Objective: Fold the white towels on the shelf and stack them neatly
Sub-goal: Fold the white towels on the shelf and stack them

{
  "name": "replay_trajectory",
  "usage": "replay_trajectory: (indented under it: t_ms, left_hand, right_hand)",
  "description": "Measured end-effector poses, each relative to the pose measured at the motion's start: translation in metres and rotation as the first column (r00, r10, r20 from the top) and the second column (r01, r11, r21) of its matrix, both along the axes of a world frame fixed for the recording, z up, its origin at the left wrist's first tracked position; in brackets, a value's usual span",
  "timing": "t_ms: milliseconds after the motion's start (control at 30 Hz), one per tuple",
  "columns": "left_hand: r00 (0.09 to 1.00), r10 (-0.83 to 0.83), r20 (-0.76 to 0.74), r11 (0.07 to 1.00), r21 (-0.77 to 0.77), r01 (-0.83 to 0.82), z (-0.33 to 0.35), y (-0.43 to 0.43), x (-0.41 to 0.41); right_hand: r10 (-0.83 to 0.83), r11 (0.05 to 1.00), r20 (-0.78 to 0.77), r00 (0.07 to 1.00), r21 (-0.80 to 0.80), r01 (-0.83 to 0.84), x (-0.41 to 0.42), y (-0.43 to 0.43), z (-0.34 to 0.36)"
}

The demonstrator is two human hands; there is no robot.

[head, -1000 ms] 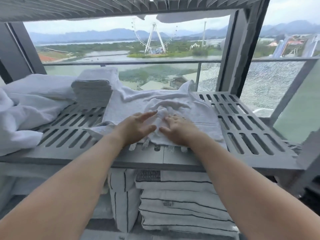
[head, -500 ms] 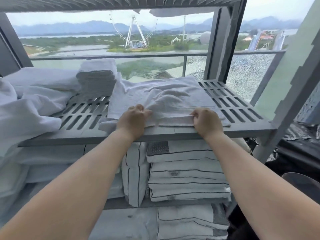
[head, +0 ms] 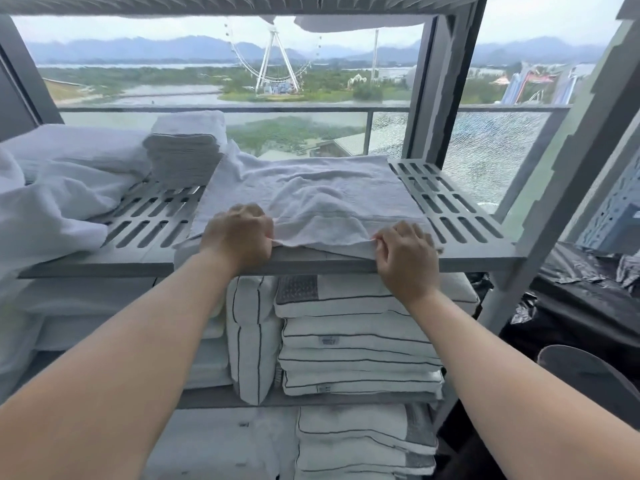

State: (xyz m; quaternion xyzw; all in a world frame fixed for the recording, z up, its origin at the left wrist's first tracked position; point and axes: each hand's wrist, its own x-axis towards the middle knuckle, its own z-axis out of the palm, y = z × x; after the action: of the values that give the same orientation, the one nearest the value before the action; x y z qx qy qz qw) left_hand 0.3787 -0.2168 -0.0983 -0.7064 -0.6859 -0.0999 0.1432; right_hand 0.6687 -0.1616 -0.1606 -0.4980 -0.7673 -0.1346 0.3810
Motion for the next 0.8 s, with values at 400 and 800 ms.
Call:
replay_trajectory:
  t_ms: [400,800]
  left_hand:
    - [0.858,-0.436,0.27,0.896,0.036,0.443,0.001,0.045,0.16]
    - [0.805,-0.447,0.39,0.895,0.196,0.401,-0.02,0.062,0.177]
  right_hand:
    - [0.132,0.987,-0.096,0.987,-0.081,-0.139,0.061,-0.013,-0.005]
    - [0.167,0.951,-0.32,0.933,-0.199,-0.238,0.094,-0.005,-0.001]
